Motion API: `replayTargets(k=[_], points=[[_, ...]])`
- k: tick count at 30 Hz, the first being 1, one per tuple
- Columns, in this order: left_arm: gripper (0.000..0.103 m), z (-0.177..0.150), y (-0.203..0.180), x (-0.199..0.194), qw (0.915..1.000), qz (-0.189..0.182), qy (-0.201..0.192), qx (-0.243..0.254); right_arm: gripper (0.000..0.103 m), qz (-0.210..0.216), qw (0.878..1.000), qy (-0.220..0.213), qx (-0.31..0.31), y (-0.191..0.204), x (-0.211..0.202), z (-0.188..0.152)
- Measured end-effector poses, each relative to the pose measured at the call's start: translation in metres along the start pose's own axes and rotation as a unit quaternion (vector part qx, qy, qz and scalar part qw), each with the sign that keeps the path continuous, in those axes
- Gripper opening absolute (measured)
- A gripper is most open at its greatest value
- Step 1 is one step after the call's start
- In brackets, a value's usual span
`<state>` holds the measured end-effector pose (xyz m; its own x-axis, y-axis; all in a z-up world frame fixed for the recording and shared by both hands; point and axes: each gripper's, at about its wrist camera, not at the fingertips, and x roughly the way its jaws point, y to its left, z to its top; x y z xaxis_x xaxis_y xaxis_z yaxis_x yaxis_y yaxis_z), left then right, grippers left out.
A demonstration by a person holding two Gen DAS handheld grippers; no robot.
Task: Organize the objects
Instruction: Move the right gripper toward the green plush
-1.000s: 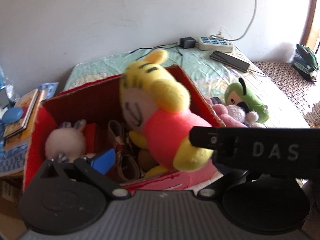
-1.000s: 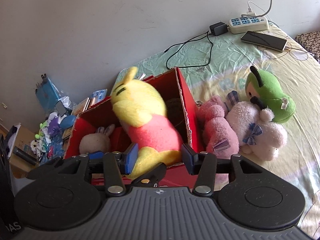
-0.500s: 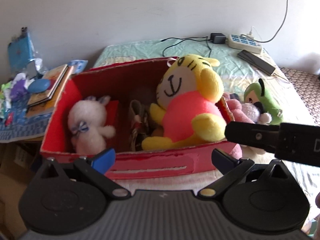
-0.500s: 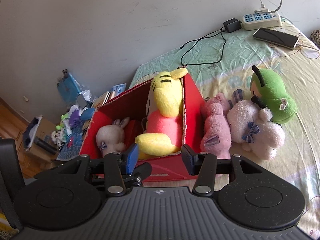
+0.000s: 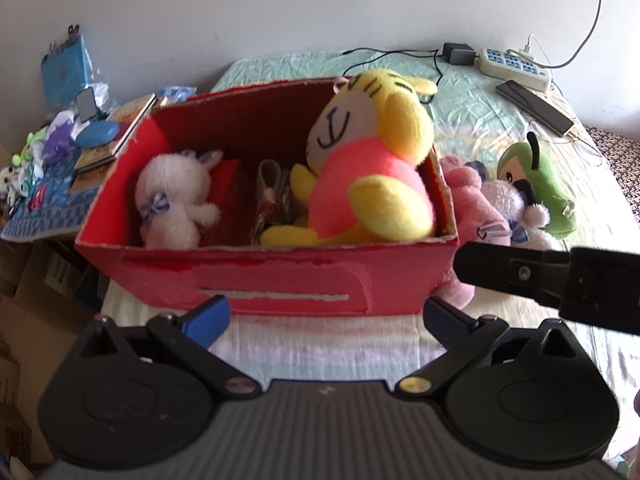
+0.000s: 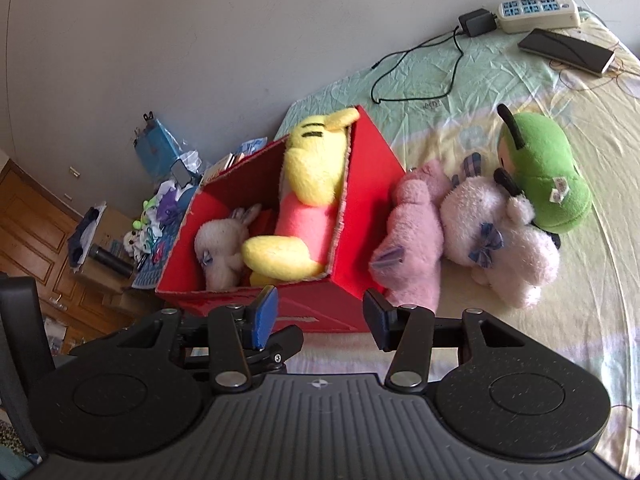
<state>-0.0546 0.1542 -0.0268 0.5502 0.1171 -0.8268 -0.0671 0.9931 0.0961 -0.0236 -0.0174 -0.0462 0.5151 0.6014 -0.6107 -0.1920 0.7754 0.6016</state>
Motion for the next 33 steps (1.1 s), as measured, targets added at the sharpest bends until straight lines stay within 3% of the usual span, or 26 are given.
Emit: replayTargets(k=[15, 27, 33], points=[[0.102, -0.001, -0.062, 0.023, 0.9985, -0.007, 0.037, 0.039, 0.051, -0.007, 0.999, 0.013, 0.043, -0.060, -0.017, 0.004], [0.102, -0.015, -0.111, 0.043, 0.9898, -0.071, 0.074, 0.098, 0.051, -0.048, 0.995, -0.002, 0.091, -0.117, -0.042, 0.001], [0.100, -0.019, -0.126, 0.041, 0.9841, -0.118, 0.057, 0.120, 0.051, -0.065, 0.990, -0.018, 0.123, -0.146, -0.051, 0.005]])
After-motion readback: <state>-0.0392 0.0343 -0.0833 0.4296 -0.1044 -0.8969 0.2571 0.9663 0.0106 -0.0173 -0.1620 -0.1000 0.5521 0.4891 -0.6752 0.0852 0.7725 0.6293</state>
